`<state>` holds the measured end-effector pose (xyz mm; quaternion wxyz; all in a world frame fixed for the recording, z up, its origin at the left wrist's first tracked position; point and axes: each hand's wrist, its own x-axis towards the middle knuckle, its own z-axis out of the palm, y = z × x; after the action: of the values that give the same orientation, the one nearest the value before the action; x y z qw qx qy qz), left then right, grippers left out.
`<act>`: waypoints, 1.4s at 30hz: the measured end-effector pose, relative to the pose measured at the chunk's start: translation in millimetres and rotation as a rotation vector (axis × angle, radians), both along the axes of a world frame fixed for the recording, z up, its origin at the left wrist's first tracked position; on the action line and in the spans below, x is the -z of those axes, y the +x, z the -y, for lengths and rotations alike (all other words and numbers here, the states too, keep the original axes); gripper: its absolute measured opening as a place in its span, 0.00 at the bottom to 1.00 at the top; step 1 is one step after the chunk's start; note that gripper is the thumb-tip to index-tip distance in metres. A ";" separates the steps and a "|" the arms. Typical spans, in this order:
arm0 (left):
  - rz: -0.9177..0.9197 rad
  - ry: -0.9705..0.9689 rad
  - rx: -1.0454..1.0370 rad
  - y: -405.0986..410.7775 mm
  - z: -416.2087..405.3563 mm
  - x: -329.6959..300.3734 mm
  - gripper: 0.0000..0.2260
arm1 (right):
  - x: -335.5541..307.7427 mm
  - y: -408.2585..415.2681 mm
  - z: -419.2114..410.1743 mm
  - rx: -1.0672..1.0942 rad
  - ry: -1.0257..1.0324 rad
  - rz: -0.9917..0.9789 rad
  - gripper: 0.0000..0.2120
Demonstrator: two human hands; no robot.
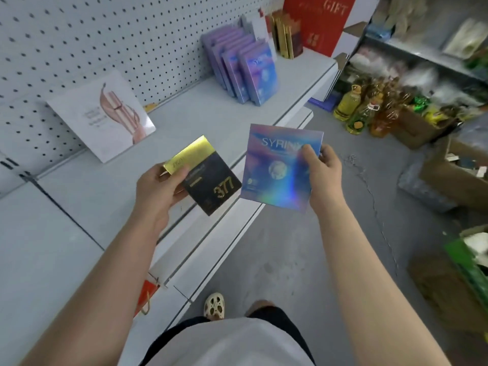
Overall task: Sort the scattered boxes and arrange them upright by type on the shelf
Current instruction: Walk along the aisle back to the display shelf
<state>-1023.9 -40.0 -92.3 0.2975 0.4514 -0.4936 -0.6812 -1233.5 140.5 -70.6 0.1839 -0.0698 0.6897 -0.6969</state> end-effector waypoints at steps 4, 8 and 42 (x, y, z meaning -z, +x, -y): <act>-0.010 0.001 -0.037 -44.6 30.1 -4.3 0.08 | -8.5 -45.6 37.4 -0.025 -0.029 -0.037 0.04; -0.013 -0.005 -0.090 -89.7 53.8 -0.3 0.07 | -3.0 -106.6 75.0 -0.099 -0.008 -0.074 0.06; 0.052 -0.148 -0.447 -351.2 118.4 -6.7 0.09 | 44.1 -429.2 308.9 -0.953 0.274 -0.914 0.38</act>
<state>-1375.1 -158.4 -85.6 0.4602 0.5440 -0.4375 -0.5486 -1662.7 -168.4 -114.7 0.1682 -0.6305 0.6741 -0.3461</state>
